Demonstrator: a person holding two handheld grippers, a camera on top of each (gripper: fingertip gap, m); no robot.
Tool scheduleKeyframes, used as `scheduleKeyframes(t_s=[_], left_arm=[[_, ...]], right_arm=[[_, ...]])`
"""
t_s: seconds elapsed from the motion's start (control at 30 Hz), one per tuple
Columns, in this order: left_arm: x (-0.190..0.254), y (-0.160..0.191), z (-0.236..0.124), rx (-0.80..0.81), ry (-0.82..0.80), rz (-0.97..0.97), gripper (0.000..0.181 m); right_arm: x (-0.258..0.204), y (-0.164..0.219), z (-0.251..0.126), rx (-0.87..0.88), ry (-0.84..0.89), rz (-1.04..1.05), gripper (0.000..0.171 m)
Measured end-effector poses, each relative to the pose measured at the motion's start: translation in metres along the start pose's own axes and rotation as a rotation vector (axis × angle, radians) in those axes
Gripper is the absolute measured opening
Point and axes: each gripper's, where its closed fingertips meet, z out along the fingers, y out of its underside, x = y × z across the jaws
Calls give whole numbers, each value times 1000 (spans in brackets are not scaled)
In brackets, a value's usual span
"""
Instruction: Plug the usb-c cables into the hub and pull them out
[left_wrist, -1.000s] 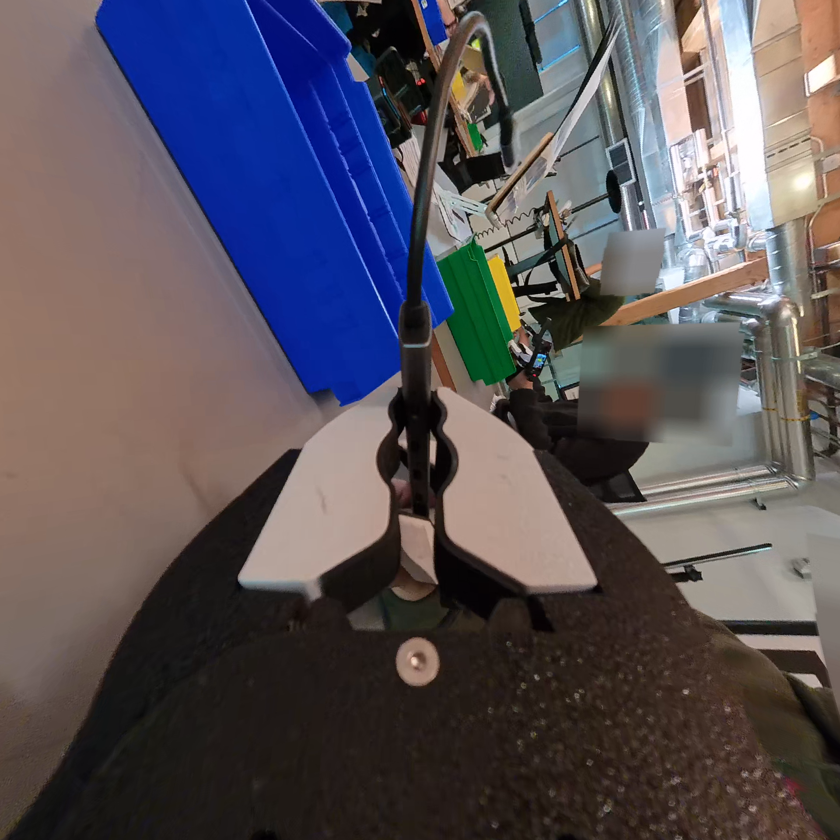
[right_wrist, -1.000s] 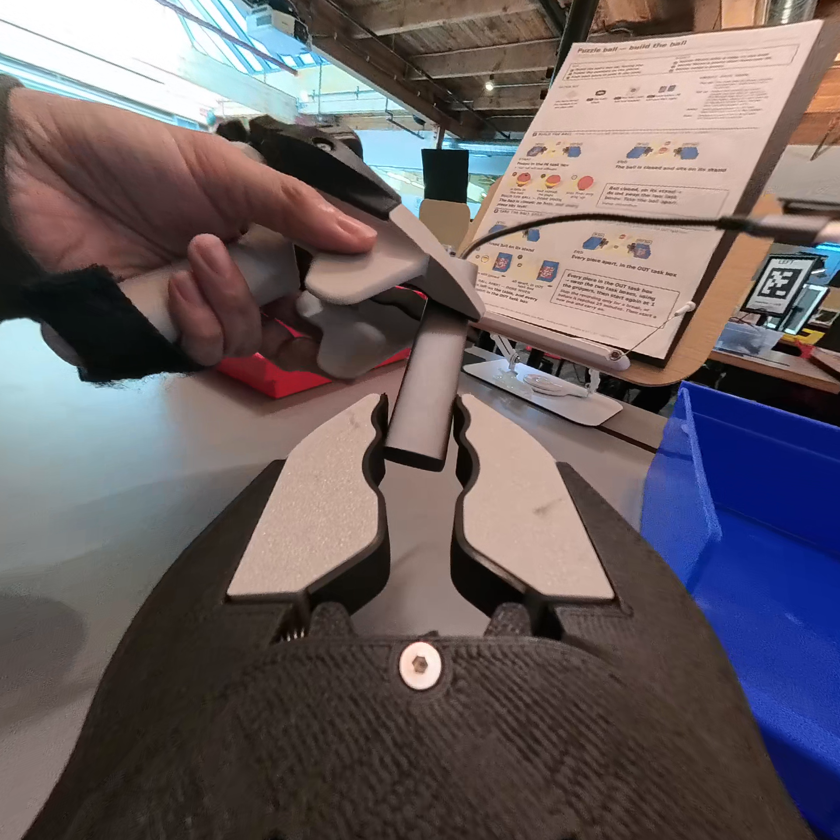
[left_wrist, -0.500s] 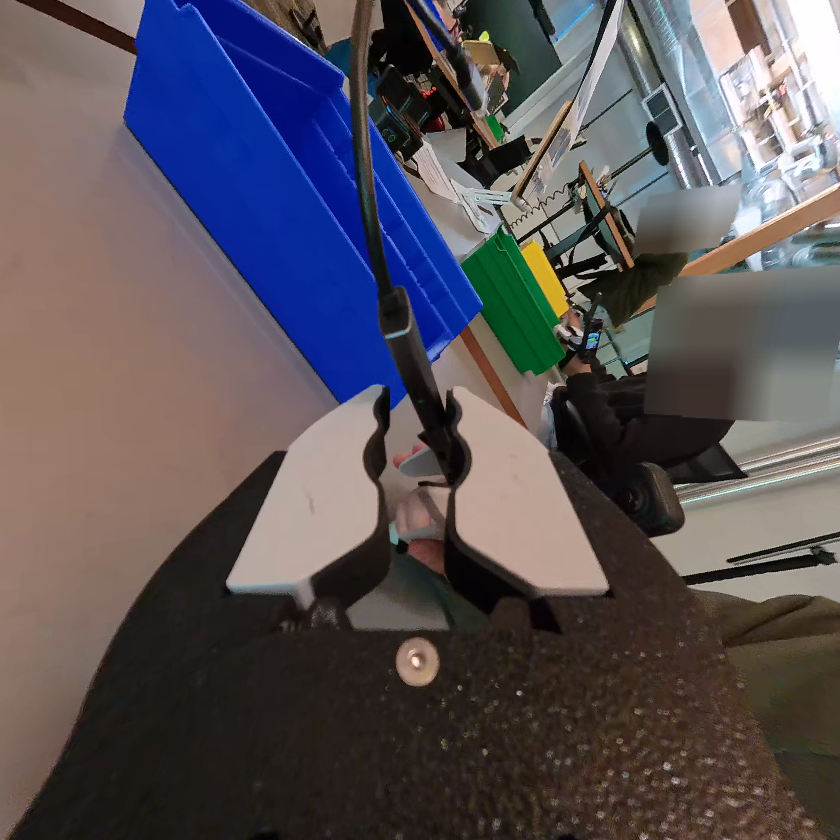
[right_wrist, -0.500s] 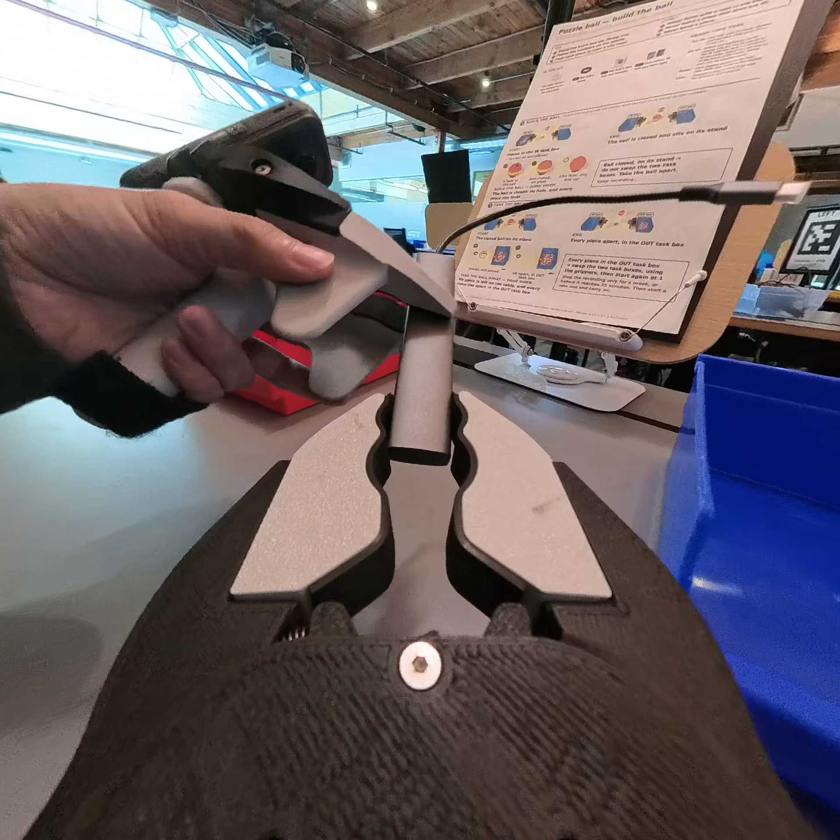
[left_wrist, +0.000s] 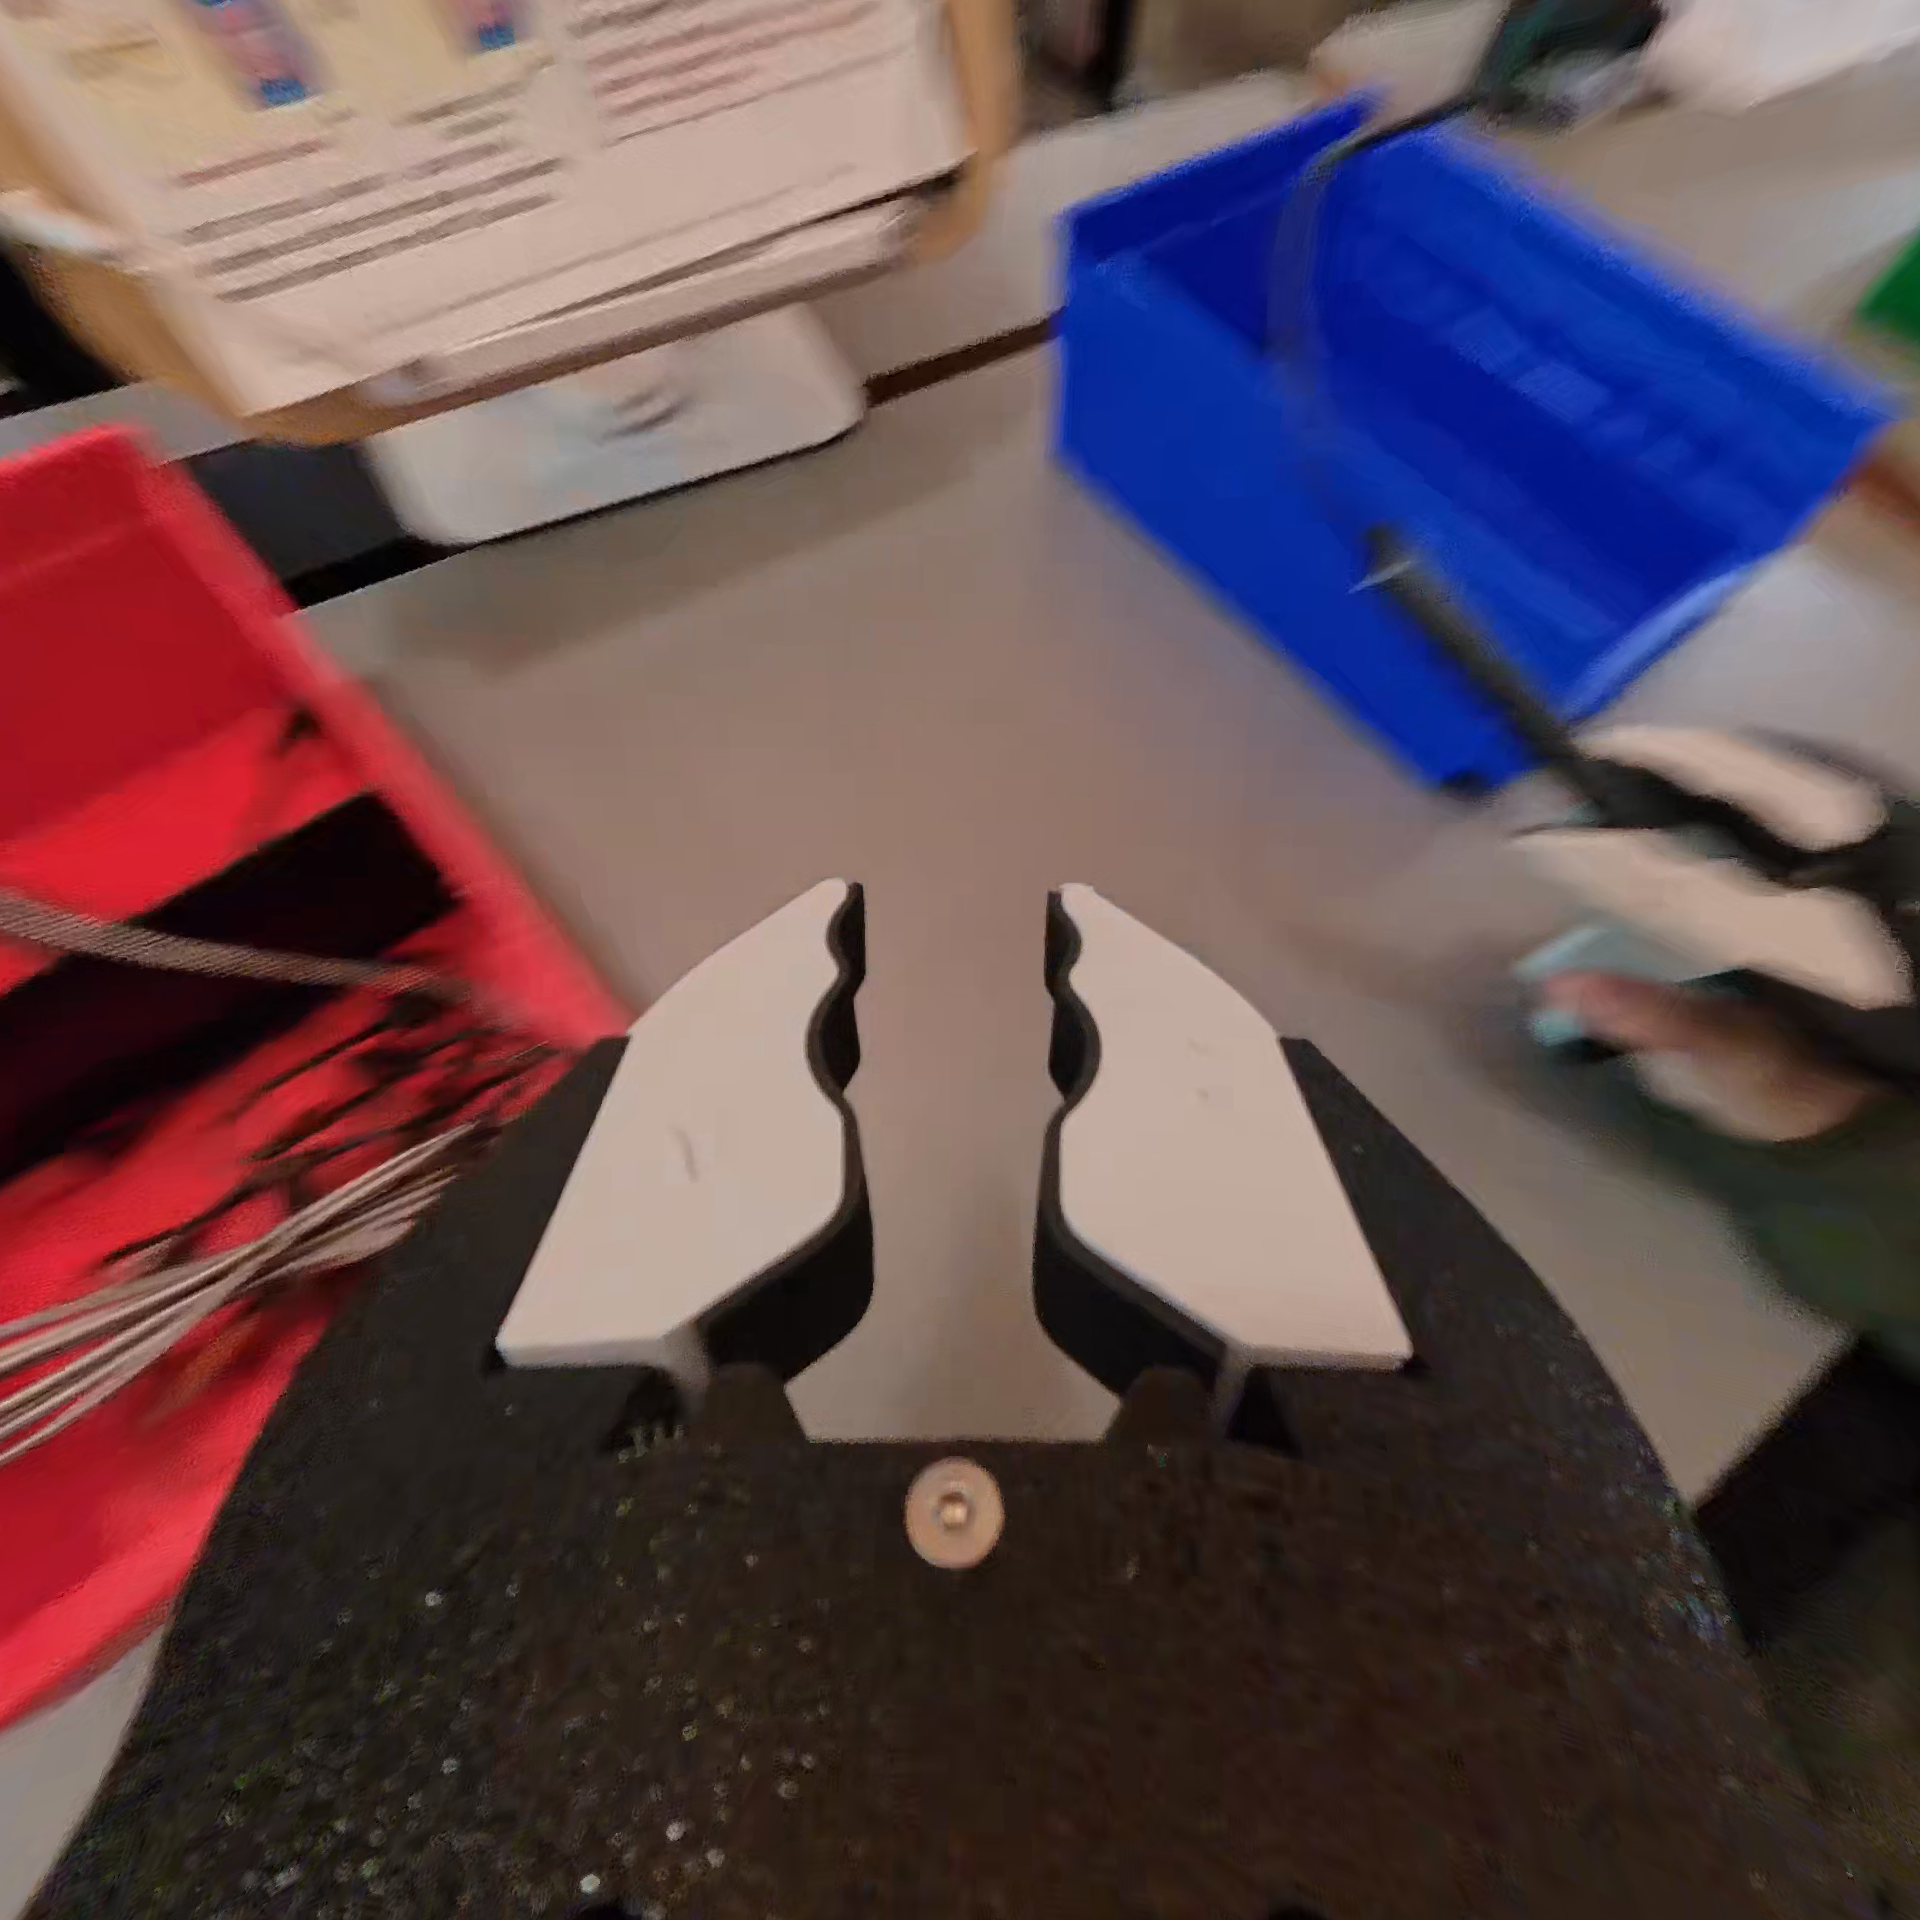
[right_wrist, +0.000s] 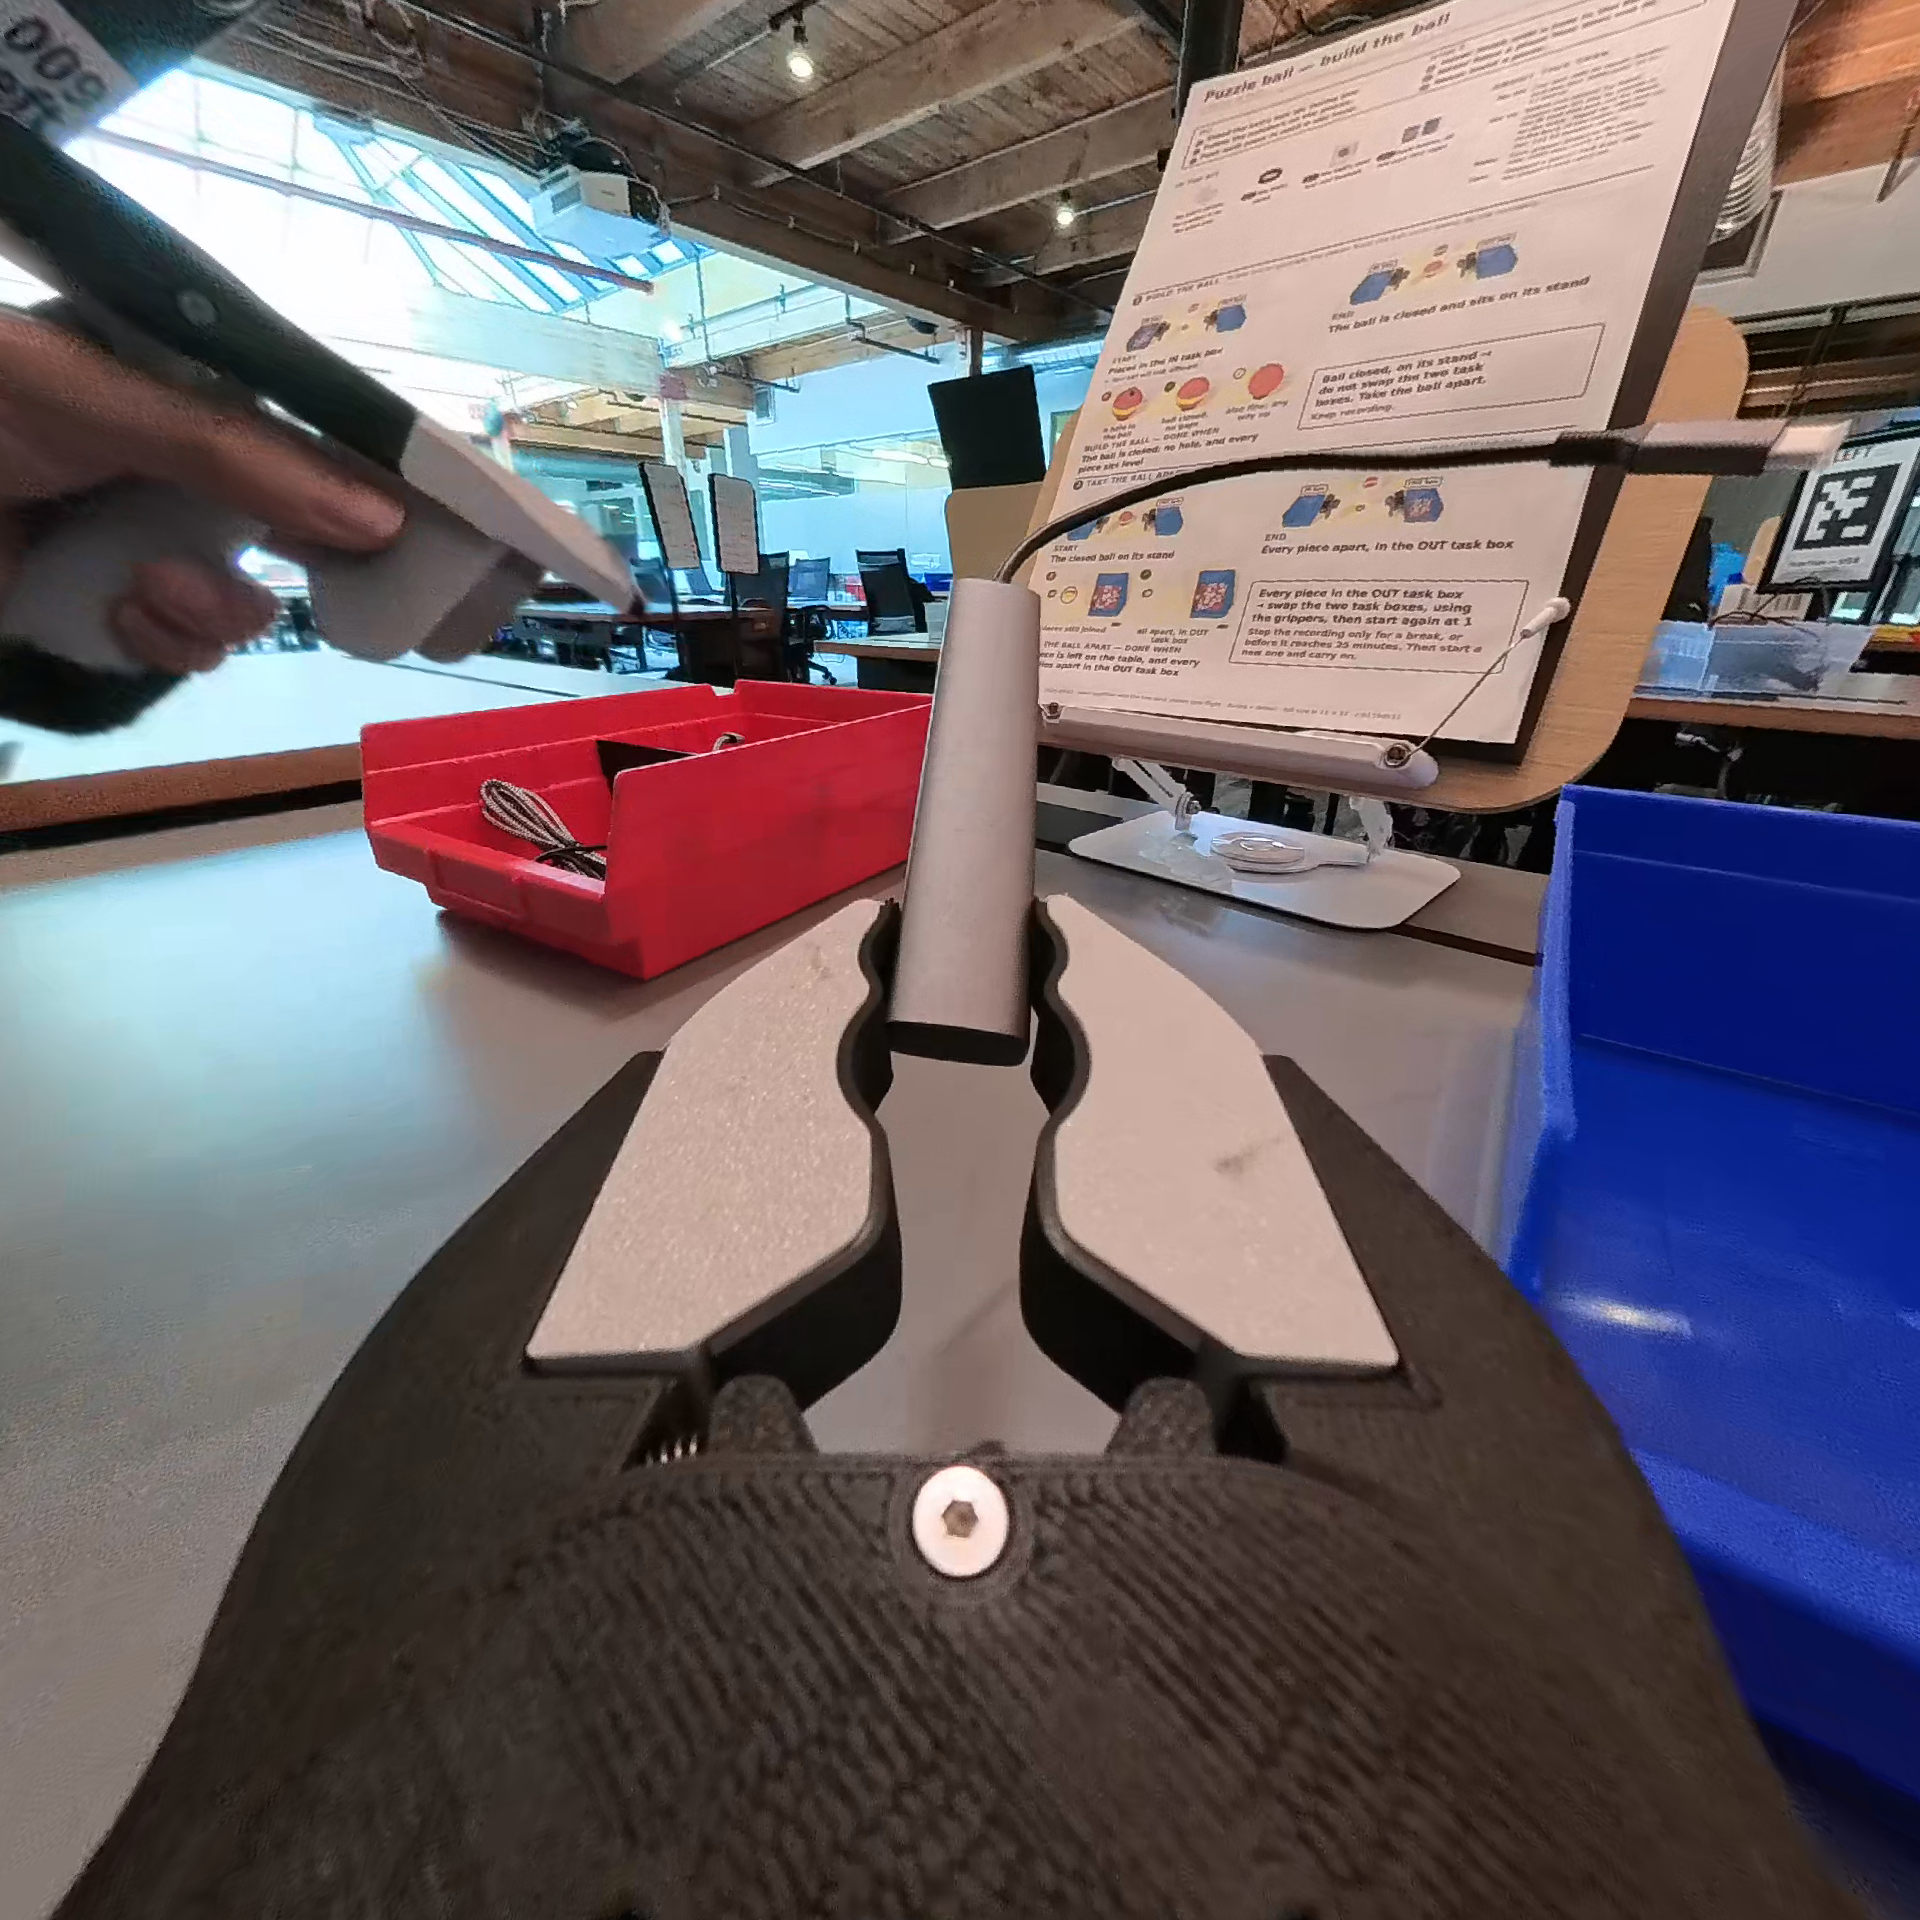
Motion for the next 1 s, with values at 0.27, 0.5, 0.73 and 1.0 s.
scheduleKeyframes(t_s=[0.27, 0.5, 0.73, 1.0], left_arm=[[-141, 57, -26, -405, -230, -165, 33], [-175, 49, 25, -305, -188, -423, 40], [-216, 54, 65, -272, -268, -568, 33], [-214, 38, 68, -166, -246, -442, 2]], right_arm=[[0, 1, 1, -8, -12, 11, 24], [-3, 2, 2, -16, -20, -7, 24], [-4, 3, 3, -20, -31, -8, 24], [-5, 3, 3, -21, -37, -10, 24]])
